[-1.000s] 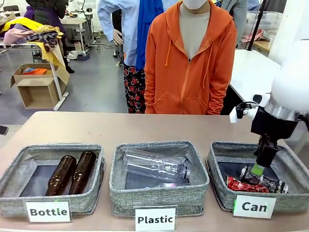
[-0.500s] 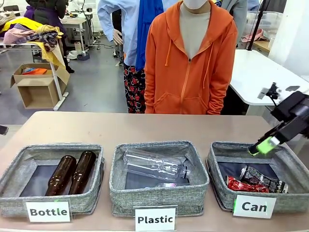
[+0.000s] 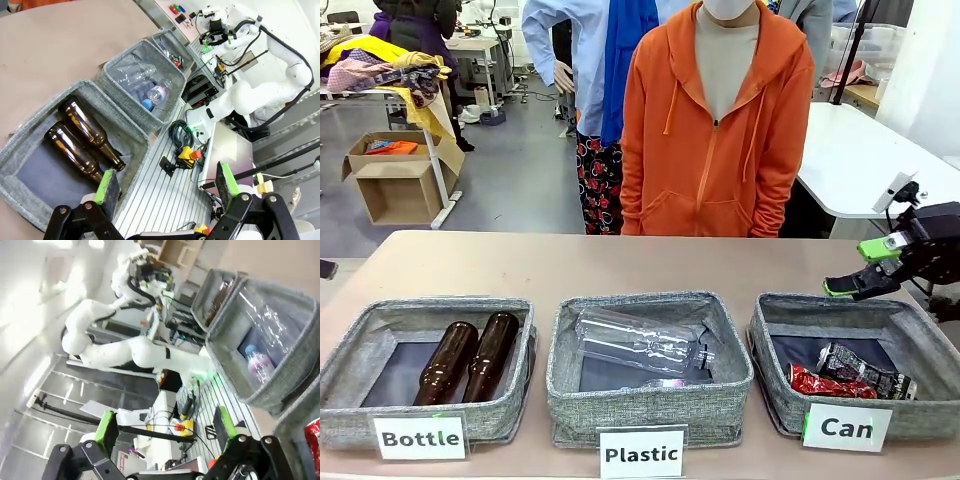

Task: Sort the can waste into the basket.
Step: Pick up the can waste from the table and place it in the right Fabric basket.

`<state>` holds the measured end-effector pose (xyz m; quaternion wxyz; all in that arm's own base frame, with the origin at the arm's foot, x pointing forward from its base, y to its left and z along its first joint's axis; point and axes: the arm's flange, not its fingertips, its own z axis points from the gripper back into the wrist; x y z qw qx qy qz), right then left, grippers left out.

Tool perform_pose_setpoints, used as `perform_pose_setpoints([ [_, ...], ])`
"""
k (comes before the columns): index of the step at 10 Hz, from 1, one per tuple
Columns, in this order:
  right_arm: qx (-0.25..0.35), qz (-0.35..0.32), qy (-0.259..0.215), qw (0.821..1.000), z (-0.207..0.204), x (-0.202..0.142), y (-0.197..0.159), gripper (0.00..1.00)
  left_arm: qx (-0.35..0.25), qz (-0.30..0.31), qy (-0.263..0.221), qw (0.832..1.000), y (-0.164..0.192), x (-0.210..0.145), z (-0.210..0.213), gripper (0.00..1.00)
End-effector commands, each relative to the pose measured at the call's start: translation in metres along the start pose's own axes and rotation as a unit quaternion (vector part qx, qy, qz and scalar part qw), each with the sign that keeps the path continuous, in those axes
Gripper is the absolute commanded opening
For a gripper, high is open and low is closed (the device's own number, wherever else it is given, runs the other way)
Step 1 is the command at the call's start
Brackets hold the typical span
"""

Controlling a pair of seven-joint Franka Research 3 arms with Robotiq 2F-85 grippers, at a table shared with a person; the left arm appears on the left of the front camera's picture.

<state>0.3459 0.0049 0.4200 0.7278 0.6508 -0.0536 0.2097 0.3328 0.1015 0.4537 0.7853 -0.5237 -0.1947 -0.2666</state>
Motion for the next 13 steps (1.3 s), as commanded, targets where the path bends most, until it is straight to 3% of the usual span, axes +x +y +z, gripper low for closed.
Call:
perform_pose_setpoints([
  [1,-0.029,0.026,0.038,0.999,-0.0011,0.0002,0.0127,1.0,-0.002,0.005,0.002,1.0,-0.0037,0.0009,0.0007,1.0],
  [13,-0.029,0.026,0.038,0.999,-0.0011,0.0002,0.0127,1.0,-0.002,0.005,0.002,1.0,-0.0037,0.0009,0.0007,1.0],
])
